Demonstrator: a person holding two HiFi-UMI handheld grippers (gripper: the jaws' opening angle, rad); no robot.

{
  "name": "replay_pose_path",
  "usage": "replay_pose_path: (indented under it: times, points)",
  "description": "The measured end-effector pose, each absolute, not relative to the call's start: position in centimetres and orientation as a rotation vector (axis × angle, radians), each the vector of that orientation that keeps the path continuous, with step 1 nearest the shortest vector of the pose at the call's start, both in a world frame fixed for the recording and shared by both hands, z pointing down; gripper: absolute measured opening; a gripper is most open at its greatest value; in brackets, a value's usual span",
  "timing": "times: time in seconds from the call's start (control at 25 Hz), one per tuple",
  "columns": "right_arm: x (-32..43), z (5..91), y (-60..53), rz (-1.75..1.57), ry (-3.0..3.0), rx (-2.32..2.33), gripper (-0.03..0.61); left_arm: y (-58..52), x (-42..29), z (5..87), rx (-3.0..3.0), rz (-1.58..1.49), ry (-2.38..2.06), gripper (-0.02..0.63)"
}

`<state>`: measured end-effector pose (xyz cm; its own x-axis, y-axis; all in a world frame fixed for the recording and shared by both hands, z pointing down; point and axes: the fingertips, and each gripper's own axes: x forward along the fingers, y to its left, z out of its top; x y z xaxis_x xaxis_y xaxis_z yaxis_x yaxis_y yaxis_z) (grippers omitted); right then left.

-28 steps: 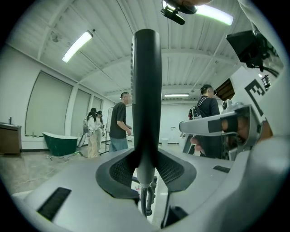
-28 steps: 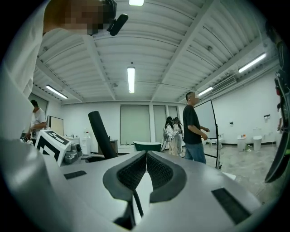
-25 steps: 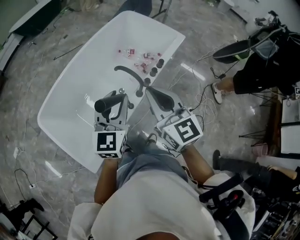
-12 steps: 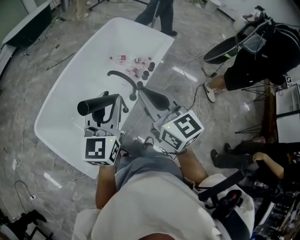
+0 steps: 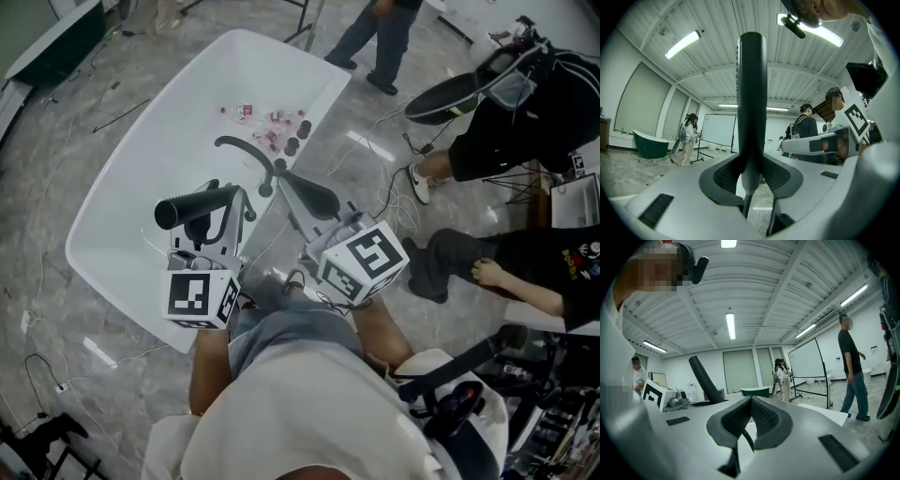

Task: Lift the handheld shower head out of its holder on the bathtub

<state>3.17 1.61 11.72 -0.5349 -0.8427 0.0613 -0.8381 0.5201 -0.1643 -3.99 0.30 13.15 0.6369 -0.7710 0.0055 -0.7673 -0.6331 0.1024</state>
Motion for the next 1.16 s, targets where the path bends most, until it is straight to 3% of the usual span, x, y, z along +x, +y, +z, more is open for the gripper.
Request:
replay_pose_path:
  times: [1.16]
  points:
    - [4.2,14.0,0.8,-0.332,2.724,-1.489,0.017,-0.5,-3.9,14.3,2.711,-0.073,-1.339,0.149]
